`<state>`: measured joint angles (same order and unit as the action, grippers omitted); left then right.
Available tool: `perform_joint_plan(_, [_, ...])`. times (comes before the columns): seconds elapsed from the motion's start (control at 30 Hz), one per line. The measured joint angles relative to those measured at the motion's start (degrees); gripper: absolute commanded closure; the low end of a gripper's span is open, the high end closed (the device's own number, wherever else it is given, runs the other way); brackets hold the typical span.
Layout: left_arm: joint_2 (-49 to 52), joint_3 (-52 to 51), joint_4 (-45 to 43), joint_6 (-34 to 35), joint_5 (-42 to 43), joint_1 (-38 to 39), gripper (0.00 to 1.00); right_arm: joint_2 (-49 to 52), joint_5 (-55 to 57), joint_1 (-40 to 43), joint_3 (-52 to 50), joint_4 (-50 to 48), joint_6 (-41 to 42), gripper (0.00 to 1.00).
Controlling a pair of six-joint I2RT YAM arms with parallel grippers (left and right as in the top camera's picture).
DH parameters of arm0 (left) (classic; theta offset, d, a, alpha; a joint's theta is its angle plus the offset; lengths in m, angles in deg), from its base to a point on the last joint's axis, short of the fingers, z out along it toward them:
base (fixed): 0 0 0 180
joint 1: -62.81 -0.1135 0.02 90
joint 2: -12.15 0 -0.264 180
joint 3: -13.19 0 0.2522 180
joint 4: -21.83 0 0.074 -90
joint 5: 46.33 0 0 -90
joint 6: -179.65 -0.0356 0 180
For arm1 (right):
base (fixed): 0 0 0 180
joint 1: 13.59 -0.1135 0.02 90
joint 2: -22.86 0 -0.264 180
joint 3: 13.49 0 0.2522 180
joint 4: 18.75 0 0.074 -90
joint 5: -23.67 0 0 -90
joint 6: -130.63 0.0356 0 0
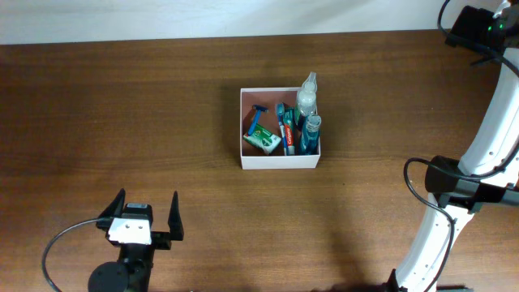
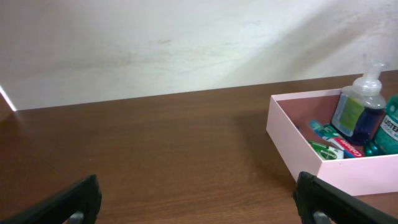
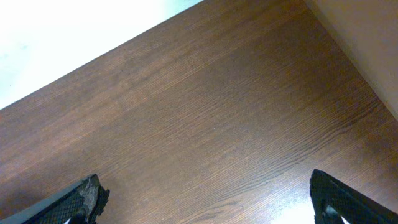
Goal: Pack container
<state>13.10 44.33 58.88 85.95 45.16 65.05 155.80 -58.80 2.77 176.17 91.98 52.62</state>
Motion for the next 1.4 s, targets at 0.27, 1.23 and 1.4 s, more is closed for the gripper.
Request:
perform_joint_plan(0.27, [0.00, -2.60, -1.75, 0.00, 0.00, -0.13, 0.00, 0.00, 0.00, 0.00, 0.00, 0.00, 0.00, 0.02])
perform_joint_plan(1.23, [-0.11, -16.33, -18.47, 0.00, -0.02, -0.20, 0.01, 0.00, 0.00, 0.00, 0.00, 0.00, 0.00, 0.02])
perform_joint_plan(1.4, [-0.11, -16.33, -18.47, 0.00, -0.04, -0.20, 0.01, 0.00, 0.00, 0.00, 0.00, 0.00, 0.00, 0.02])
